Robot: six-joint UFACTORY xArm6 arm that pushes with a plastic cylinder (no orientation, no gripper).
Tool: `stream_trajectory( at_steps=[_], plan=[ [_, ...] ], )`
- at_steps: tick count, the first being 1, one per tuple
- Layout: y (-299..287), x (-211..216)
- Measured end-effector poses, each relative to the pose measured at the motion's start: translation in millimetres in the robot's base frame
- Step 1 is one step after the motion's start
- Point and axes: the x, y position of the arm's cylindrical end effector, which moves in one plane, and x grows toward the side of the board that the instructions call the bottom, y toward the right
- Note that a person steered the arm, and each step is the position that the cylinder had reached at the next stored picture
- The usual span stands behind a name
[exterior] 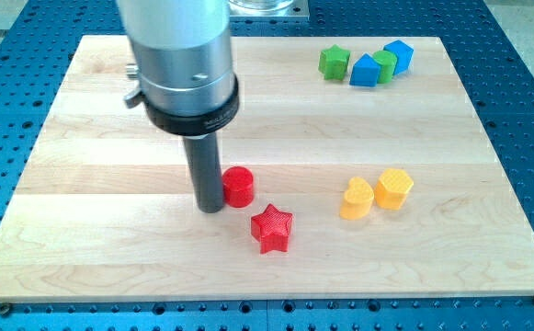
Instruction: Move red circle above red star
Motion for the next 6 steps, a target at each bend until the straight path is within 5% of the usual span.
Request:
stream_trajectory(
  at_steps=[3,6],
  plan=[
    [18.6,-66.2],
    [67.3,-36.8]
  ],
)
